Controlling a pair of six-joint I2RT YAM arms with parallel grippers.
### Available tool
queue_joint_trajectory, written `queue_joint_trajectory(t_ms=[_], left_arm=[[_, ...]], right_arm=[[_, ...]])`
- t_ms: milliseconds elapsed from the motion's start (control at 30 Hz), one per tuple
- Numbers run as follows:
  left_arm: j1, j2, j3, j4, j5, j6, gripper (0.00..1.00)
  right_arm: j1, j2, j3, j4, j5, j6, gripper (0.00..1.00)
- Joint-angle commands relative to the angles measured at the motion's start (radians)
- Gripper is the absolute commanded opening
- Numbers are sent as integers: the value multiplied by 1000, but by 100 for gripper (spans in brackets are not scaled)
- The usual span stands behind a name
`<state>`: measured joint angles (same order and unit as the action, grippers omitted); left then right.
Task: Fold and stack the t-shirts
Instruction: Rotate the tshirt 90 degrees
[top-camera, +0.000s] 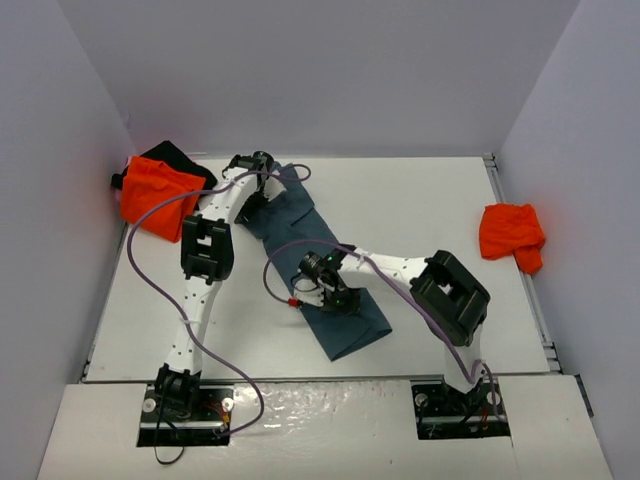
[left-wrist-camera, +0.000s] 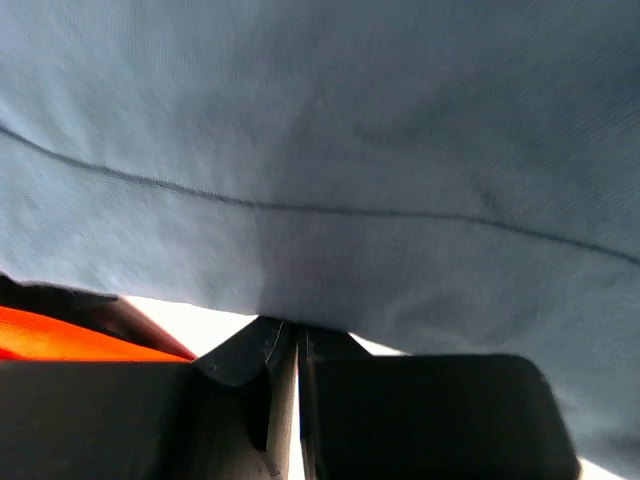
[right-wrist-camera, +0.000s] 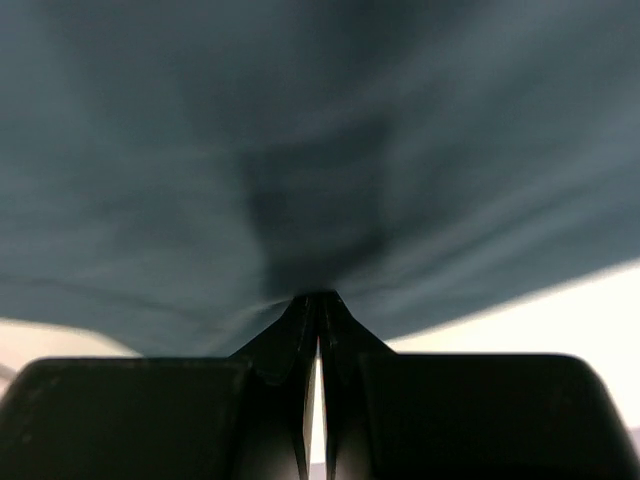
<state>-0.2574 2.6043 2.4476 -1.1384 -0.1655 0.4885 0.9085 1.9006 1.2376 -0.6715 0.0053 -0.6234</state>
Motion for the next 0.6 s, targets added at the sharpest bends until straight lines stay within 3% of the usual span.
queue_joint_trajectory(t_ms=[0,100,167,233,433,567], left_arm=[[7,68,177,-84,-58,21,0],[8,113,225,-80,-63,16,7],[7,116,228,-66,-33,12,0],[6,111,217,-41,-29,-3,0],[-15,125,261,-30,3,-16,1],[-23,88,216,18,32,-30,1]], right_arm=[[177,-109,-67,-99,-119,-27,0],[232,-72,-49,-99,-196,-21,0],[281,-27,-26,-88,-233,-22,0],[317,14,1,-76,-241,-22,0],[375,152,187,-53,-226,-27,0],[374,207,226,-50,-147,-22,0]])
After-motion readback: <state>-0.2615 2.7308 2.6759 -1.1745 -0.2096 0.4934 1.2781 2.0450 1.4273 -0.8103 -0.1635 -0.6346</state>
